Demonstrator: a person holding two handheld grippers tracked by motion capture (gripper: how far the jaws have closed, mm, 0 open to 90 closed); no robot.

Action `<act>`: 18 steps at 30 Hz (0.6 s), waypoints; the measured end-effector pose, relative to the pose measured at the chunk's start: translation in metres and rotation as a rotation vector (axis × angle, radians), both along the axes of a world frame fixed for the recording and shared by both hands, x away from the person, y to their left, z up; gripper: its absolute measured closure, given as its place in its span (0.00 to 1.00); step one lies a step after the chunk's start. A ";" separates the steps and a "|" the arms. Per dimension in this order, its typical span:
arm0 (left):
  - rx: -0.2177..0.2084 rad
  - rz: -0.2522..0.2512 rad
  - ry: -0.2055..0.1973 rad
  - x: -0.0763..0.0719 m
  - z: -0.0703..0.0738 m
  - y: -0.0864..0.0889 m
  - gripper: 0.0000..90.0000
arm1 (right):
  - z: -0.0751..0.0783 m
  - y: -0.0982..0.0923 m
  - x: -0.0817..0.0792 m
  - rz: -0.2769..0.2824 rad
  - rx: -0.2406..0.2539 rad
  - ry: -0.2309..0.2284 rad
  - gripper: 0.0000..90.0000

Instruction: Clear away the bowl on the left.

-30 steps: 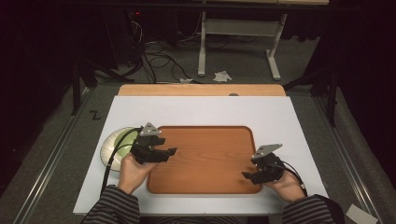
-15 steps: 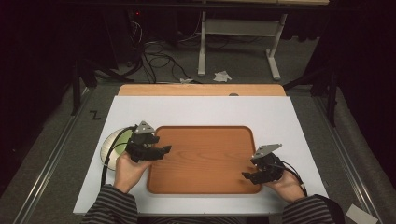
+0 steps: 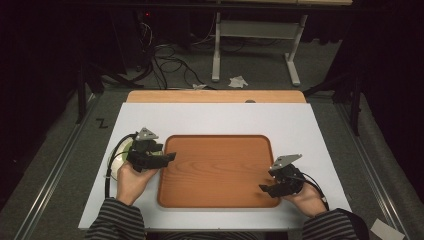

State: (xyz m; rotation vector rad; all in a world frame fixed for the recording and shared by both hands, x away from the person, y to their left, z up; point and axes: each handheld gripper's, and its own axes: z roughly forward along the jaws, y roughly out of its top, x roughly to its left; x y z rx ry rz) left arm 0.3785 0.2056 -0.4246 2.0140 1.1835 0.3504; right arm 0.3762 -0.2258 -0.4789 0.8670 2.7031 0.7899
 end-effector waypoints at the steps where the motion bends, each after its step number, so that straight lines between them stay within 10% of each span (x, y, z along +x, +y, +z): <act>1: -0.002 0.005 -0.002 0.000 0.000 0.001 0.44 | 0.000 0.000 0.000 -0.007 0.005 0.004 0.41; 18: 0.021 0.083 0.000 0.004 -0.004 0.021 0.43 | 0.000 0.000 0.000 -0.006 0.000 0.005 0.41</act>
